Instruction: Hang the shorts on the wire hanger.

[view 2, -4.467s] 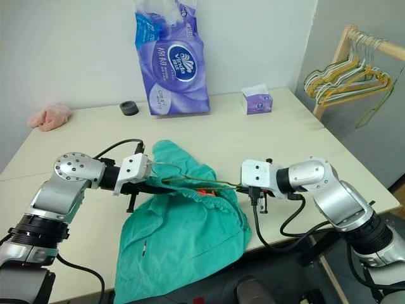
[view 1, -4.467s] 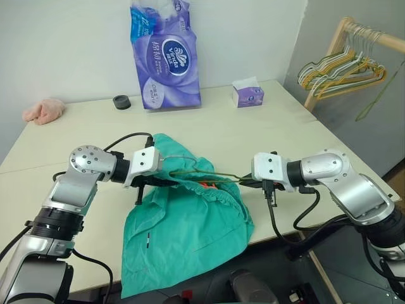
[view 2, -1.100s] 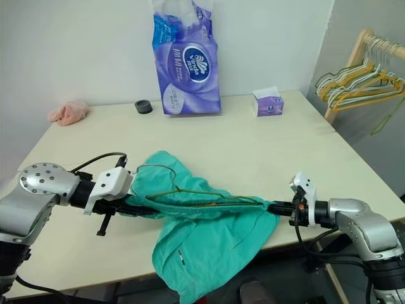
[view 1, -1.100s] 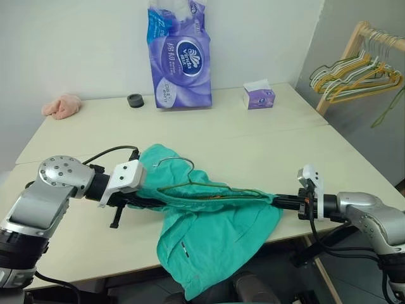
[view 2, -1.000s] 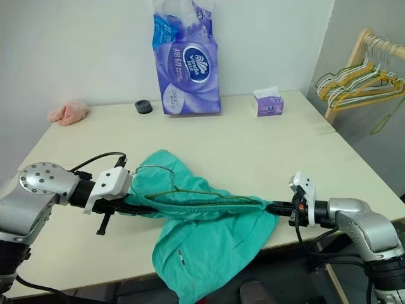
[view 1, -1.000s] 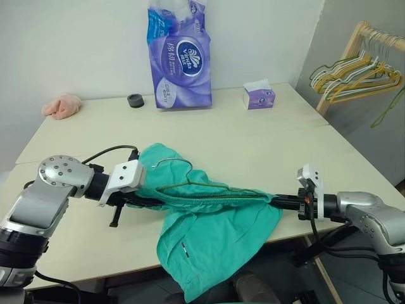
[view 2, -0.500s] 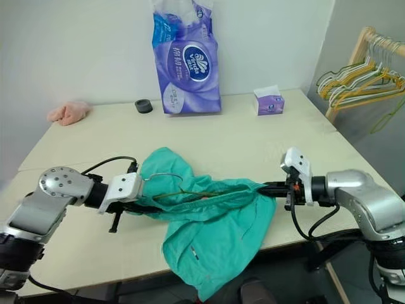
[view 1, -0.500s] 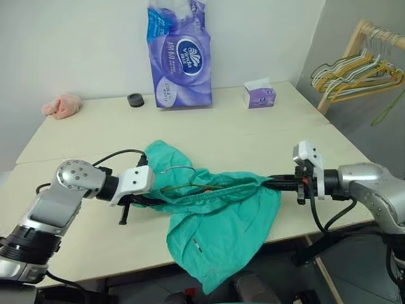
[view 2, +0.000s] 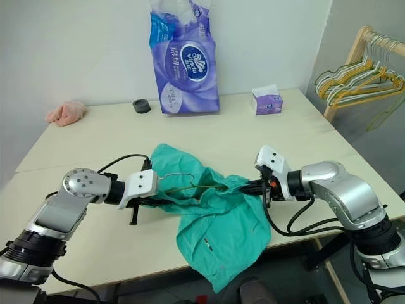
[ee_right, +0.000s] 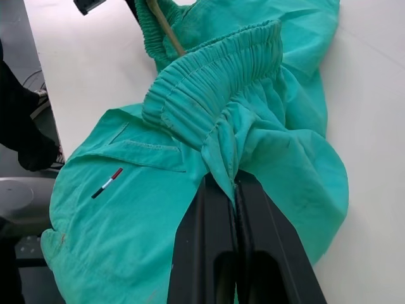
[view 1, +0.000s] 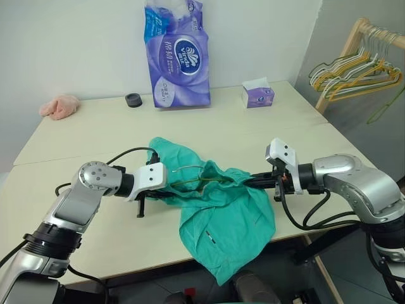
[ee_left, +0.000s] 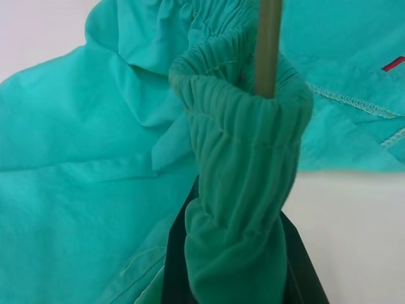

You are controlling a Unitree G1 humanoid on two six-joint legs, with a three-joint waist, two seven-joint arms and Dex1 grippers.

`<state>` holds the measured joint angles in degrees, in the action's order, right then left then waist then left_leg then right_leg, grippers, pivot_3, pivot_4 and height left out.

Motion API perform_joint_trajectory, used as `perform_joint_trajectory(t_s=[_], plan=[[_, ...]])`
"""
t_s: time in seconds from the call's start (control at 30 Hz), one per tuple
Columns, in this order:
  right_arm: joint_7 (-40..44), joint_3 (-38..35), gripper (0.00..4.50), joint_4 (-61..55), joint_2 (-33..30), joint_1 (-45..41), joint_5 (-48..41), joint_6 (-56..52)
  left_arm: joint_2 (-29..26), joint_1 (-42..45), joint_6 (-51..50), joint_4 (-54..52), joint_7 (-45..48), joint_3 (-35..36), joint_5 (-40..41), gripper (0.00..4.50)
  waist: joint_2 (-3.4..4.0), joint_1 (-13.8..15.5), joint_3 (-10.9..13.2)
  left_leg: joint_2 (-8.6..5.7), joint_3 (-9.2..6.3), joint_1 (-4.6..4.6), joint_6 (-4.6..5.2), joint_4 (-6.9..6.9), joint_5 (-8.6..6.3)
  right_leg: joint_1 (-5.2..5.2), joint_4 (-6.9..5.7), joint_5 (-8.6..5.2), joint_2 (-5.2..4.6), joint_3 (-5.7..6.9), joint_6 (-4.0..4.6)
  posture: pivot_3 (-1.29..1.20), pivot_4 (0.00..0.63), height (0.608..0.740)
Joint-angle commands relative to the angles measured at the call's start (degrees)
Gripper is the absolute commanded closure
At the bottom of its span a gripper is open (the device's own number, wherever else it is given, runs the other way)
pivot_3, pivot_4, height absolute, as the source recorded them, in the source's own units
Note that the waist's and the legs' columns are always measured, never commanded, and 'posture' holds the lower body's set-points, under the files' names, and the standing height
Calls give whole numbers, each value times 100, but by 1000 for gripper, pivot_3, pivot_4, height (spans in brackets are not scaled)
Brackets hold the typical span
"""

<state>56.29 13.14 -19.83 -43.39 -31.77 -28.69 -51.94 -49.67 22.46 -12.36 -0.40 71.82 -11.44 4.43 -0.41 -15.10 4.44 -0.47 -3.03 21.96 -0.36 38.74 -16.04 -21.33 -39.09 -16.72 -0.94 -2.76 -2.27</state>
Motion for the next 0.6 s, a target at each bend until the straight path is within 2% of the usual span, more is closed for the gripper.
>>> perform_joint_trajectory(t_s=[0.03,0.23,0.37,0.6], plan=[[81,-37,3528,-146,-19,-109,-41,51,13,19,19,-185,-24,9,6,4500,0,-13,0,0,0,0,0,0,0,0,0,0,0,0,0,-335,42,740],[175,-167,1533,-366,-270,138,12,267,41,-5,23,-207,-51,-42,-16,4500,0,-39,0,0,0,0,0,0,0,1,1,0,0,2,0,-337,38,740],[6,-315,275,-347,-488,515,448,936,41,-1,33,-196,-30,-40,-23,4500,-1,-51,-1,0,0,1,0,0,0,1,1,0,-1,2,-1,-340,37,740],[-155,-322,275,-448,-604,981,711,1172,41,40,67,-167,22,-83,-56,4500,-1,-81,-1,0,1,-1,0,0,0,1,1,-1,1,2,-1,-347,38,740]])
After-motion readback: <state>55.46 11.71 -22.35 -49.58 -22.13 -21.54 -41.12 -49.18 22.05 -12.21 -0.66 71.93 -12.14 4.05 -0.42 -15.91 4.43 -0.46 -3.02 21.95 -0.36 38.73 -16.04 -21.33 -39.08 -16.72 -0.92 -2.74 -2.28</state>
